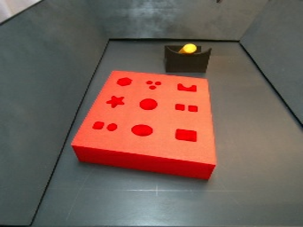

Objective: Pick up the oval object. Move up. Place the oval object on the fixture. Regrasp the oval object. Move to above the board. Insert the oval object.
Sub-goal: Regrasp the oval object.

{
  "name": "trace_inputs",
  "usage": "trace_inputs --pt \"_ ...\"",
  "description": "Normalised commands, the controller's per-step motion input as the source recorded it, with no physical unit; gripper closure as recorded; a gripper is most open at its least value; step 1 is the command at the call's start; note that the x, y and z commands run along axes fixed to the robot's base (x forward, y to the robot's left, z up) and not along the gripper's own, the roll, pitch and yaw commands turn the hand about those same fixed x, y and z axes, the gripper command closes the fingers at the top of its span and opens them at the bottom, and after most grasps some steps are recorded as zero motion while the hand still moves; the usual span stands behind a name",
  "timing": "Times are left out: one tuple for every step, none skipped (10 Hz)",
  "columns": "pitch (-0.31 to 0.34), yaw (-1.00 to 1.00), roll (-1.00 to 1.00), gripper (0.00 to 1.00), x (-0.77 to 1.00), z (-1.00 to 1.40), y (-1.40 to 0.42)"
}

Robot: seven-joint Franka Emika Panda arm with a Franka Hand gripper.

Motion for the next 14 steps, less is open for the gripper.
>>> trace_inputs --pt "0.029 0.01 1.0 0.0 -0.04 0.02 -0.03" --pt "0.025 0.01 1.0 0.0 -0.03 0.01 -0.04" --pt "0.02 0.01 1.0 0.0 -0.04 0.01 -0.03" --pt "0.013 0.01 1.0 0.0 -0.05 0.02 -0.03" --pt "0.009 0.01 1.0 0.0 -0.06 0.01 -0.03" --pt "0.001 0.01 1.0 0.0 -0.06 0.01 -0.03" --pt "-0.009 0.01 1.0 0.0 -0.05 0.01 -0.02" --pt "-0.016 0.02 1.0 0.0 -0.05 0.0 -0.02" --pt "-0.024 0.02 1.0 0.0 -0.04 0.0 -0.02" --pt "-0.03 0.02 1.0 0.0 -0.03 0.01 -0.02" --pt "-0.032 0.02 1.0 0.0 -0.04 0.0 -0.02" --pt "-0.031 0.02 1.0 0.0 -0.03 0.01 -0.02" --pt "-0.026 0.02 1.0 0.0 -0.02 0.02 -0.02" --pt "-0.024 0.02 1.0 0.0 -0.01 0.02 -0.02"
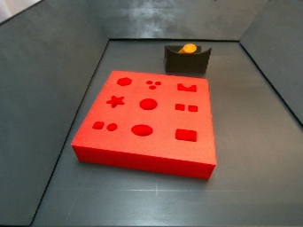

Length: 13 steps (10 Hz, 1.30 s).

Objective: Pick up the oval object. Move up. Place the oval object on the fixture. Regrasp the oval object. Move to above the board. Insert the oval object.
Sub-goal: Regrasp the oval object.

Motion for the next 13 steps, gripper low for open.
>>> trace_inputs --pt "-0.017 0.02 1.0 0.0 0.01 -0.01 -0.02" --pt "-0.009 0.02 1.0 0.0 0.02 -0.01 -0.02" --pt "0.004 0.02 1.0 0.0 0.03 -0.01 -0.03" --pt "0.019 0.03 1.0 0.0 0.04 0.0 -0.03" --pt "0.048 0.03 1.0 0.0 0.06 -0.01 -0.03" --pt "0.066 0.04 1.0 0.0 0.07 -0.01 -0.03" --pt "0.103 0.05 0.87 0.0 0.08 -0.01 -0.04" --pt "0.122 0.07 0.67 0.0 0.09 -0.01 -0.04" --pt "0.127 0.09 0.4 0.0 0.09 -0.02 -0.04" --pt "0.122 0.1 0.3 0.0 0.09 -0.01 -0.03" --pt "0.094 0.17 0.12 0.0 0.03 -1.0 0.08" --pt "0.081 0.18 0.1 0.0 0.03 -1.0 0.08" --pt "0.013 0.18 0.08 0.0 0.05 -1.0 0.07"
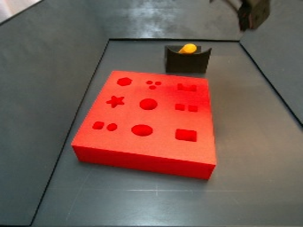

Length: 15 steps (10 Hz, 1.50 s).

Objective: Pick up the oval object. Move up. Place the oval object on the fixture. Regrasp the oval object. Move to above the board. Insert the oval object.
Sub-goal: Regrasp the oval object, then move to above the board.

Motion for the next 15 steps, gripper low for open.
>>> trace_inputs --pt "-0.032 0.17 0.07 0.0 0.06 -1.0 0.06" --pt "-0.072 0.15 0.06 0.0 0.07 -1.0 0.06" --pt "-0.105 0.12 0.06 0.0 0.07 -1.0 0.06" --pt "-0.127 0.08 0.07 0.0 0.08 -1.0 0.05" --pt "-0.134 0.05 0.07 0.0 0.09 -1.0 0.05" --pt "-0.123 0.01 0.07 0.0 0.1 -1.0 0.05" --pt "-0.101 -0.02 0.08 0.0 0.12 -1.0 0.04" --pt "-0.08 -0.04 0.08 0.0 0.11 -0.84 0.03" --pt "-0.054 -0.05 0.08 0.0 0.09 -0.64 0.02" --pt "-0.043 -0.05 0.07 0.0 0.08 -0.5 0.01" --pt "-0.027 -0.04 0.06 0.0 0.06 -0.31 0.01" --pt "-0.017 -0.04 0.06 0.0 0.06 -0.21 0.01" --pt "0.0 0.0 0.0 1.0 0.0 0.0 0.0" --pt "0.021 -0.06 -0.41 1.0 0.14 1.0 -0.02" --pt "0.029 -0.06 -0.41 1.0 0.14 1.0 -0.02"
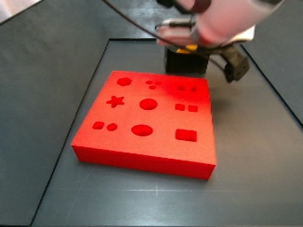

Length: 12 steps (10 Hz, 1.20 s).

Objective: Pick up the oval object. Move up. Place the oval object on the fixture. Regrasp the oval object. Move to above the board. Insert the oval object.
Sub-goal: Move to above the board.

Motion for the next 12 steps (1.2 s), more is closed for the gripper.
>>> trace_inputs --pt "0.046 -0.05 -0.35 1.0 0.13 1.0 -0.01" --pt "0.035 -0.03 -0.27 1.0 0.12 1.0 -0.01" --pt "0.033 -0.02 -0.22 1.0 0.11 1.0 -0.01" --pt "0.048 0.0 -0.13 1.0 0.1 1.0 -0.01" --pt "0.057 0.0 -0.1 1.0 0.1 1.0 -0.01" --pt "0.08 0.01 -0.06 1.0 0.09 1.0 -0.01" --pt "0.099 0.01 -0.05 1.0 0.09 1.0 -0.01" --pt "0.118 0.02 -0.05 1.0 0.09 1.0 -0.01" --pt "0.134 0.03 -0.04 1.0 0.09 1.0 -0.02" --pt "0.152 0.05 -0.04 1.0 0.09 1.0 -0.02" --pt "0.161 0.07 -0.04 1.0 0.09 1.0 -0.03" --pt "0.161 0.08 -0.04 1.0 0.08 1.0 -0.03"
